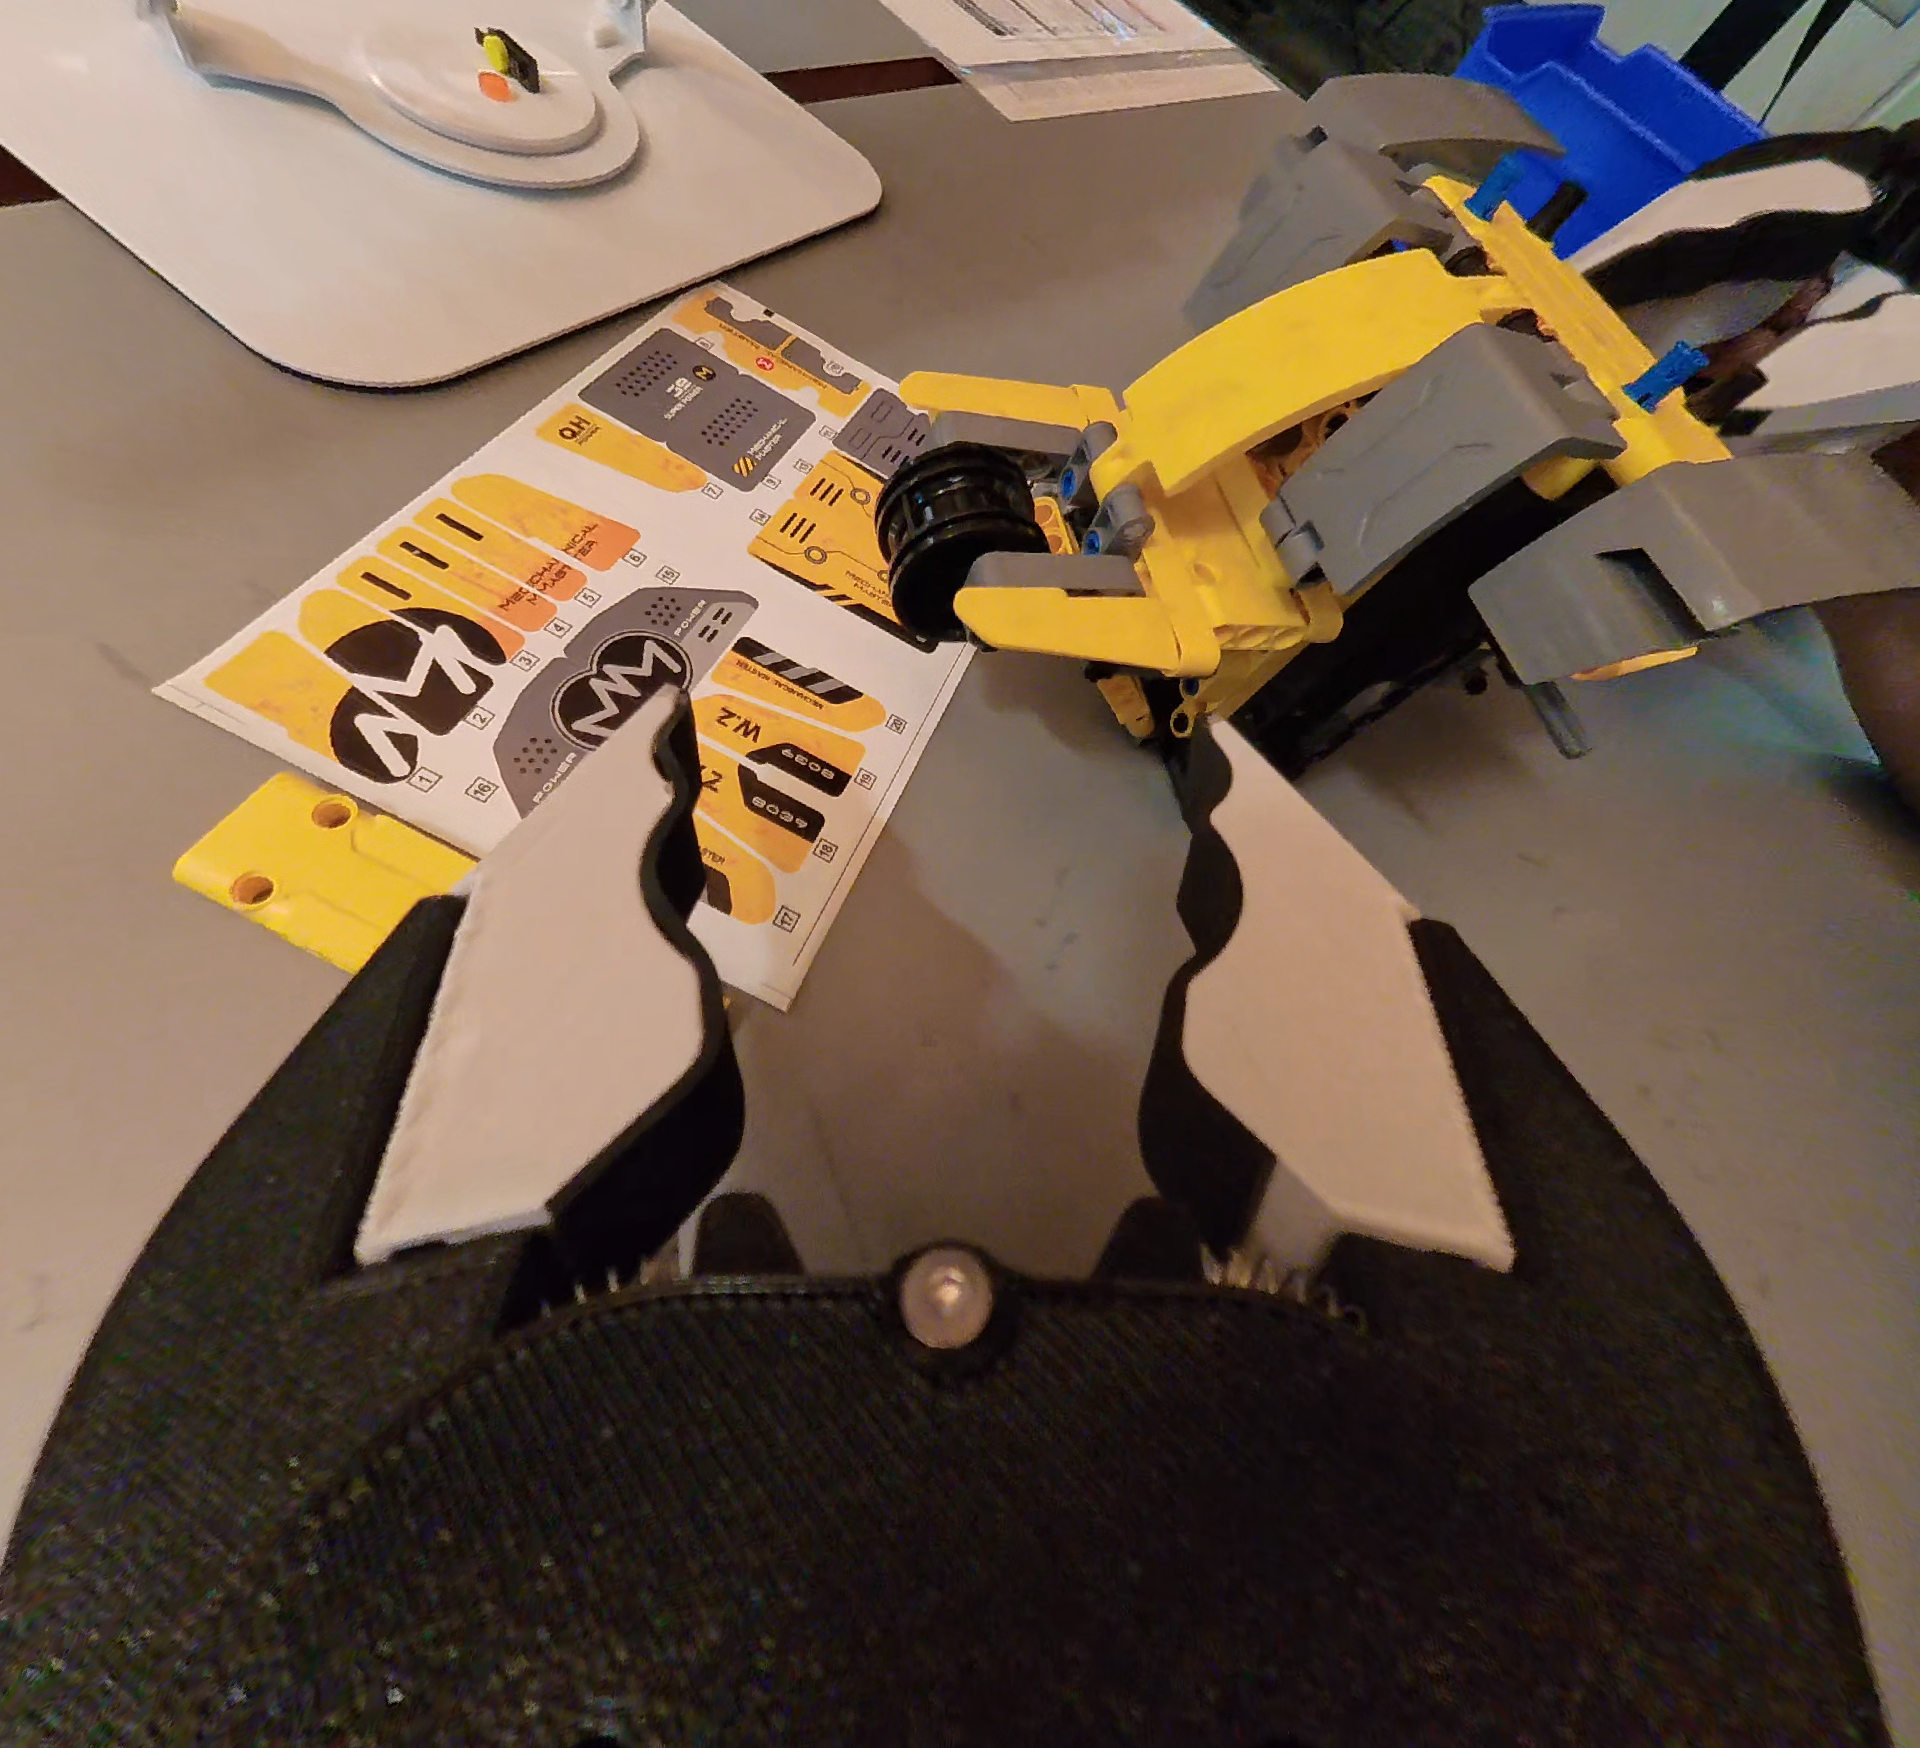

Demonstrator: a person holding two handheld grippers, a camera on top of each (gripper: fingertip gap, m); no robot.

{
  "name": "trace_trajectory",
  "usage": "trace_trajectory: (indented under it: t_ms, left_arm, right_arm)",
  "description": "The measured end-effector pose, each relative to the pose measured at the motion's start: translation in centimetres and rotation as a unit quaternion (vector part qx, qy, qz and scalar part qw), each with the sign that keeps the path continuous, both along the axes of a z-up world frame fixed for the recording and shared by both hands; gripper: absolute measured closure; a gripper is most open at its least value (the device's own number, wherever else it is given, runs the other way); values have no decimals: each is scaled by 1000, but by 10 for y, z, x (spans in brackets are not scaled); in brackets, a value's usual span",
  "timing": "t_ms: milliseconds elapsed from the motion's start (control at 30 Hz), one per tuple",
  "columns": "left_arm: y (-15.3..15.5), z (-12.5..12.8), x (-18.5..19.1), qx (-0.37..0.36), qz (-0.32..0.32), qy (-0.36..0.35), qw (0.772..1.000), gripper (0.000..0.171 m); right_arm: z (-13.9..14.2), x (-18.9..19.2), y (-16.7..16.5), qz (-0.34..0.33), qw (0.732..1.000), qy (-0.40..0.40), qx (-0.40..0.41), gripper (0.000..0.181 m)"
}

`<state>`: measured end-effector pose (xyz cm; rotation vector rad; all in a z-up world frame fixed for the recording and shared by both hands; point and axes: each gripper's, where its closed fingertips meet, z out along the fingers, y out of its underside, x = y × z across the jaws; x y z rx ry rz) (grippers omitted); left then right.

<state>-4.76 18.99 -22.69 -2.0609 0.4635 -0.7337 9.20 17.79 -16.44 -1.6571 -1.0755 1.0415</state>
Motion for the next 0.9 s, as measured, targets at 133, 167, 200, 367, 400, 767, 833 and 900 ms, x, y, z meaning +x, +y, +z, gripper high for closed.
trace_trajectory:
  t_ms: [133,167,200,367,400,767,833,900]
  left_arm:
    - [0,-1,0,1,1,7,1000,80]
    - [0,-1,0,1,1,8,1000,80]
    - [0,-1,0,1,1,9,1000,80]
    - [0,-2,1,-1,-3,7,1000,80]
    - [0,-2,1,-1,-3,6,1000,80]
    - [0,-2,1,-5,-5,5,1000,80]
    - [0,-2,1,-5,-6,4,1000,80]
    - [0,-2,1,-6,-6,3,1000,80]
  right_arm:
    - [-4,-3,2,-18,999,-21,35,142]
    - [-6,-4,2,-24,998,-32,49,144]
    - [-8,-5,3,-32,996,-46,63,145]
    - [-14,-10,4,-53,986,-97,122,151]
    - [-15,-11,4,-57,984,-105,131,154]
    - [-16,-12,4,-63,979,-121,154,163]
    - [-16,-12,3,-58,979,-120,153,166]
    - [-16,-12,3,-57,979,-119,153,166]
